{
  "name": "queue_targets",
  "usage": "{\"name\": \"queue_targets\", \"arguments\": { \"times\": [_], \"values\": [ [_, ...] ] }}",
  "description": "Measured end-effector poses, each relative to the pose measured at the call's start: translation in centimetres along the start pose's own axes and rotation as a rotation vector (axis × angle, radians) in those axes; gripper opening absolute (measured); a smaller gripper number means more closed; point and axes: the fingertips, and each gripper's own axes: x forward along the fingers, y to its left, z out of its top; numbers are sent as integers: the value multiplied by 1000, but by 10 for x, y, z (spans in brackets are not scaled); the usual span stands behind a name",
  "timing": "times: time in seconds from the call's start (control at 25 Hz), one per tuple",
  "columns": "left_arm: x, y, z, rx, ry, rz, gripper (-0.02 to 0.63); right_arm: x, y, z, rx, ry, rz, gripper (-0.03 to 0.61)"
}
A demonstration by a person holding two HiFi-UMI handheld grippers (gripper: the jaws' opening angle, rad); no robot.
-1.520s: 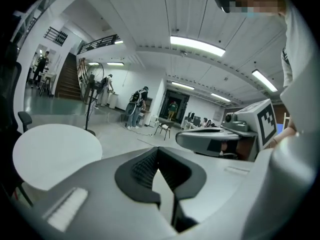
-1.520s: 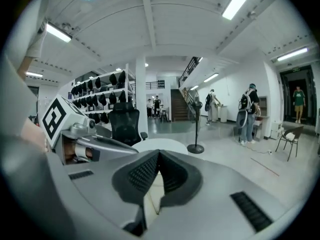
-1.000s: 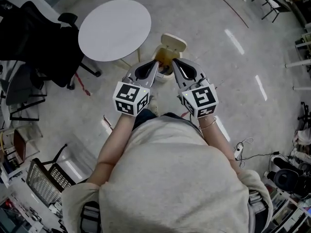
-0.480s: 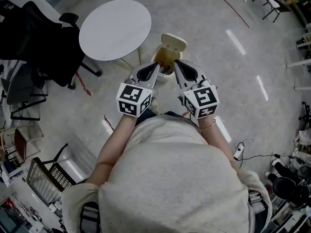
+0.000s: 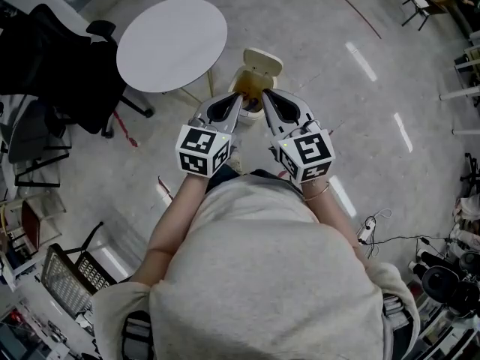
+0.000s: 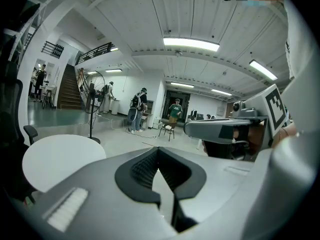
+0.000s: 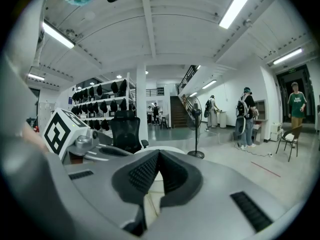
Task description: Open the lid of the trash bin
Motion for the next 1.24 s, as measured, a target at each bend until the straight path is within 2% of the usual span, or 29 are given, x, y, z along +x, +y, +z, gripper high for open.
{"name": "queue_targets", "arguments": {
  "times": [1.24],
  "values": [
    [4, -6, -8, -40, 15, -42, 9, 4, 2, -20, 61, 51, 14, 8]
  ]
}}
